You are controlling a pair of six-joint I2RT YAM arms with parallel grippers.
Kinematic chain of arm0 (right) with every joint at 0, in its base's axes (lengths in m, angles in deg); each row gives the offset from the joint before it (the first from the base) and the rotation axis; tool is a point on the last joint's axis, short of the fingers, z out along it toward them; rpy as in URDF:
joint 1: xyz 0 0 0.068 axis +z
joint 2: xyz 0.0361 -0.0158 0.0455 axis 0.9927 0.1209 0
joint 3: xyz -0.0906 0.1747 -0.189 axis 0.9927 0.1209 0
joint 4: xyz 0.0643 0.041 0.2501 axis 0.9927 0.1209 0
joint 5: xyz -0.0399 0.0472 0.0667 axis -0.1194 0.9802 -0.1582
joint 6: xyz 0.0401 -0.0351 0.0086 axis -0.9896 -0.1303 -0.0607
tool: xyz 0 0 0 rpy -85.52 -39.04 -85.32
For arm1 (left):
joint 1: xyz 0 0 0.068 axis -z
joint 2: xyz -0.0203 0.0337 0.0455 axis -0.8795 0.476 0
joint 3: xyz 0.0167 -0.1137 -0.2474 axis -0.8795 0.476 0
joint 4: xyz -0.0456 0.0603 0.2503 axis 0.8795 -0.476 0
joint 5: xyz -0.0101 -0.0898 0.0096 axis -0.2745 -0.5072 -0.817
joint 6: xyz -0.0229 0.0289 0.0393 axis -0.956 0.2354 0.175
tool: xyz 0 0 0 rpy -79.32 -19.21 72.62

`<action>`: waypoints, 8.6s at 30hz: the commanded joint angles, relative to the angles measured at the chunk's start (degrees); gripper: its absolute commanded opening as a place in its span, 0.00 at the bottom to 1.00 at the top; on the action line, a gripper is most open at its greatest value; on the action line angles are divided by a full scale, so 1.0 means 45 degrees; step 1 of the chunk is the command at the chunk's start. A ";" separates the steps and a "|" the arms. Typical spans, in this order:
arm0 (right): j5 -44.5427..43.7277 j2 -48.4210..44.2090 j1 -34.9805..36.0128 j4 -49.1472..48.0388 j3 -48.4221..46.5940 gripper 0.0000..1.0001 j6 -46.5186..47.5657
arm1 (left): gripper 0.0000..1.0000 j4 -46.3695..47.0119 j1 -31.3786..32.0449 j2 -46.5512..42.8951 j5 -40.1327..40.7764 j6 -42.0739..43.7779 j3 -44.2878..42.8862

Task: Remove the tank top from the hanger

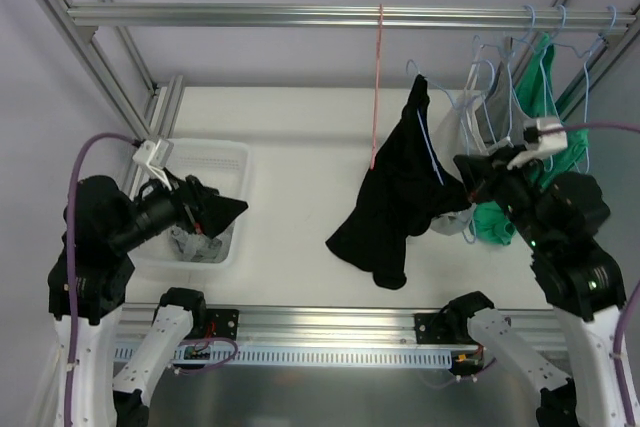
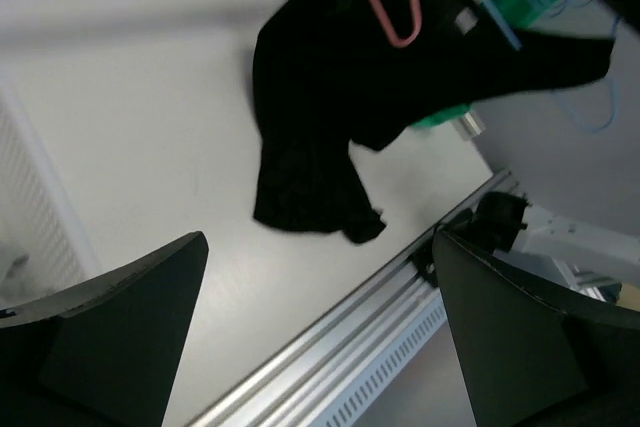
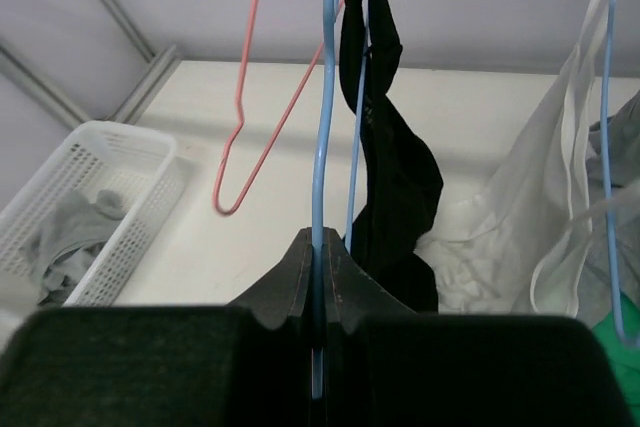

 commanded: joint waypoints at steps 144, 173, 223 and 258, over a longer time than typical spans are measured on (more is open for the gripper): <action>-0.2170 0.7911 0.1597 0.0704 -0.6751 0.00 0.0948 | 0.99 0.4631 1.6890 0.6128 1.5344 -0.5176 0.4993; -0.3447 -0.1791 0.2713 0.3666 -0.0322 0.99 0.0421 | 0.99 0.5490 1.7086 1.4856 1.1754 -0.2094 -0.2172; -0.0672 -0.3493 0.2713 0.4650 -0.1262 1.00 0.1125 | 0.00 0.1331 0.9671 0.7131 1.5267 -0.4104 -0.0671; -0.2911 -0.0975 0.2713 0.3790 -0.1046 1.00 0.1241 | 0.68 0.2248 -0.3149 0.6950 0.9114 -0.4357 0.2026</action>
